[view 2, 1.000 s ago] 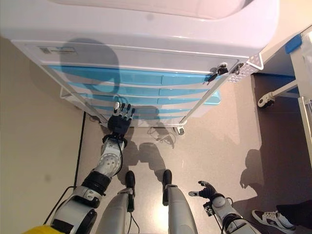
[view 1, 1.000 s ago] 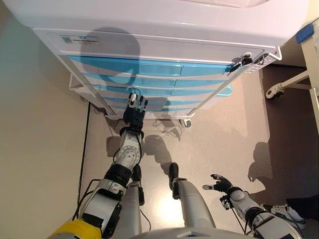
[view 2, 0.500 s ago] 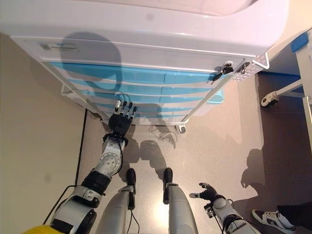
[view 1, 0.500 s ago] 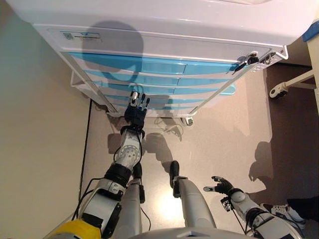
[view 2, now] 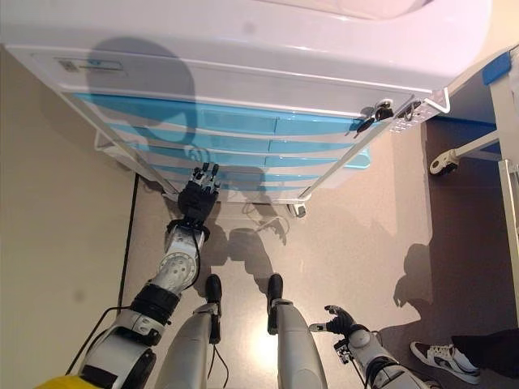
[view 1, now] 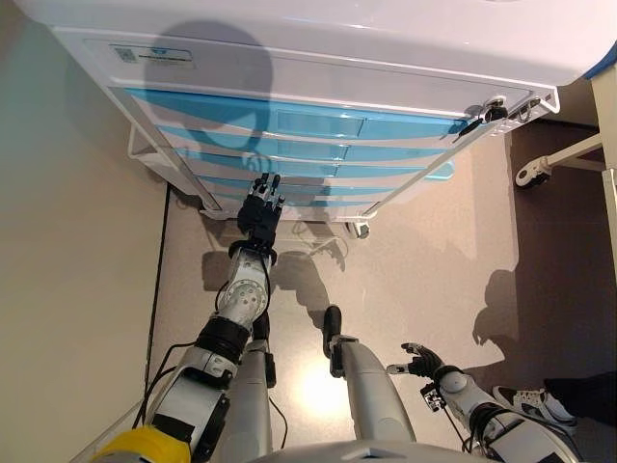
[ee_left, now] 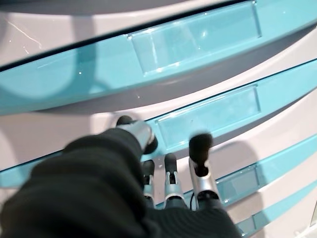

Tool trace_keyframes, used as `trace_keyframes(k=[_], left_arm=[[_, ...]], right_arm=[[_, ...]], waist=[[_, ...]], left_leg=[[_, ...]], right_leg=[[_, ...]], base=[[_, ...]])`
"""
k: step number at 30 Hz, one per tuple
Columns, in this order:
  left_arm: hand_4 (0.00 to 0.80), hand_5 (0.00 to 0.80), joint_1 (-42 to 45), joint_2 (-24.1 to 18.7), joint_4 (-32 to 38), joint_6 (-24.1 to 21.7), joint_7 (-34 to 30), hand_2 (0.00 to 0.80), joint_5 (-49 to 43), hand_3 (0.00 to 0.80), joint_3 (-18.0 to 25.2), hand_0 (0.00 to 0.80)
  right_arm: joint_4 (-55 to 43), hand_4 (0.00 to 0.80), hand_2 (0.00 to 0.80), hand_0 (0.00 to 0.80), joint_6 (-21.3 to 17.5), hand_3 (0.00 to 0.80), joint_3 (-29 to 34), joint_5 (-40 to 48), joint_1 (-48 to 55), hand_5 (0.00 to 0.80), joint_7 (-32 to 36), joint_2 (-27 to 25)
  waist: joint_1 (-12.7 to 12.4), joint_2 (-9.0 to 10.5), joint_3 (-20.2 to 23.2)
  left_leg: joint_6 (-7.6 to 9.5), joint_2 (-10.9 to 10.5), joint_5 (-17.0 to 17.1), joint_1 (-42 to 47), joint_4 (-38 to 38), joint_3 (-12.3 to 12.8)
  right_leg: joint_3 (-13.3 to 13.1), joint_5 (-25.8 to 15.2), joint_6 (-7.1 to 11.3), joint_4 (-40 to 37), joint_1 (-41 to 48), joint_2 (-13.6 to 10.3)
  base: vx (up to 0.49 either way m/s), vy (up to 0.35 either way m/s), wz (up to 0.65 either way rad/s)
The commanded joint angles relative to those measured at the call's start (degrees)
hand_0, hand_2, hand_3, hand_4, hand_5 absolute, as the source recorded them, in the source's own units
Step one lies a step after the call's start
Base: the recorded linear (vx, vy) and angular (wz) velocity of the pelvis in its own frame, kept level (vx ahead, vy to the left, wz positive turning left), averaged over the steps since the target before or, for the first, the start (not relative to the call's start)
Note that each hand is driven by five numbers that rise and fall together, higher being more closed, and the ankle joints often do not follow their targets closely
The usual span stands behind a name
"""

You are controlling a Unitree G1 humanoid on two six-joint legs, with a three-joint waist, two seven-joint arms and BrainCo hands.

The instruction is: Open the drawer and pick up the medicine

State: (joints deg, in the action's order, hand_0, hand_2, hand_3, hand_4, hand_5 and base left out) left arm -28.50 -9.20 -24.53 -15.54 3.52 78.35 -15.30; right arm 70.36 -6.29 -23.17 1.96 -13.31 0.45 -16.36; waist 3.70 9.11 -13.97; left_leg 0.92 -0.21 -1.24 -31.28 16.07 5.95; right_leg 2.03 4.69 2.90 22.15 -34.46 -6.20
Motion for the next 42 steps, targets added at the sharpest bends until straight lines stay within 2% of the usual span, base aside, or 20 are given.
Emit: trace_keyframes(k=[1,21,28,29,30,31,42], left_arm=[[0.800,0.800,-14.3,4.5,29.0,-1.5,-14.7,0.800,-4.0,0.800,-7.5,0.800],[0.800,0.800,-7.3,3.4,33.3,0.5,-15.4,0.800,-3.0,0.800,-9.4,0.800],[0.800,0.800,-5.0,2.4,30.4,0.2,-13.4,0.800,-3.9,0.800,-8.5,0.800],[0.671,0.671,-4.3,2.4,29.4,0.2,-13.0,0.671,-4.2,0.671,-8.1,0.671],[0.245,0.245,-3.5,2.2,28.3,0.3,-12.6,0.245,-4.5,0.245,-7.6,0.245],[0.000,0.000,-3.5,2.2,28.3,0.3,-12.6,0.000,-4.5,0.000,-7.6,0.000],[0.000,0.000,5.9,3.2,15.6,4.5,-10.7,0.000,-4.6,0.000,-6.8,0.000]], right_arm=[[0.4,0.000,0.000,0.000,-0.1,0.000,-2.6,-1.3,1.8,0.000,0.2,-3.7],[0.6,0.000,0.000,0.000,-0.3,0.000,-3.6,-2.6,1.5,0.000,0.4,-3.7],[0.4,0.000,0.000,0.000,-0.3,0.000,-3.2,-2.4,1.2,0.000,-0.1,-3.7],[0.3,0.000,0.000,0.000,-0.4,0.000,-3.1,-2.4,1.2,0.000,-0.2,-3.7],[0.3,0.000,0.000,0.000,-0.3,0.000,-2.8,-2.3,1.1,0.000,-0.3,-3.6],[0.3,0.000,0.000,0.000,-0.3,0.000,-2.8,-2.3,1.1,0.000,-0.3,-3.6],[0.3,0.000,0.000,0.000,0.7,0.000,0.0,-2.1,0.9,0.000,-2.1,-2.9]], waist=[[-0.5,-3.71,5.5],[-2.5,-3.18,3.2],[-2.8,-3.31,3.2],[-2.8,-3.31,3.2],[-2.8,-3.36,3.2],[-2.8,-3.36,3.2],[-2.9,-3.43,2.5]], left_leg=[[-0.41,-0.3,-3.6,-1.3,3.5,-3.5],[-1.18,-0.5,-3.0,0.5,4.8,-5.5],[-1.24,-0.4,-2.8,0.6,4.4,-5.7],[-1.23,-0.3,-2.8,0.5,4.5,-5.6],[-1.22,-0.3,-2.8,0.4,4.6,-5.6],[-1.22,-0.3,-2.8,0.4,4.6,-5.6],[-1.05,-0.1,-2.5,0.0,4.2,-5.3]], right_leg=[[2.0,-5.7,0.69,-3.2,0.9,2.4],[4.2,-3.0,-0.32,0.7,3.1,2.1],[4.6,-2.7,-0.35,1.1,2.9,1.9],[4.6,-2.6,-0.35,1.1,2.8,1.9],[4.6,-2.6,-0.36,1.2,2.7,1.9],[4.6,-2.6,-0.36,1.2,2.7,1.9],[4.5,-2.6,-0.21,0.7,2.5,1.7]], base=[[0.000,0.000,0.00],[-0.011,-0.023,0.04],[-0.002,-0.008,0.05],[0.000,0.000,0.00],[0.000,0.000,0.00],[0.000,0.000,0.00],[0.004,0.000,0.00]])
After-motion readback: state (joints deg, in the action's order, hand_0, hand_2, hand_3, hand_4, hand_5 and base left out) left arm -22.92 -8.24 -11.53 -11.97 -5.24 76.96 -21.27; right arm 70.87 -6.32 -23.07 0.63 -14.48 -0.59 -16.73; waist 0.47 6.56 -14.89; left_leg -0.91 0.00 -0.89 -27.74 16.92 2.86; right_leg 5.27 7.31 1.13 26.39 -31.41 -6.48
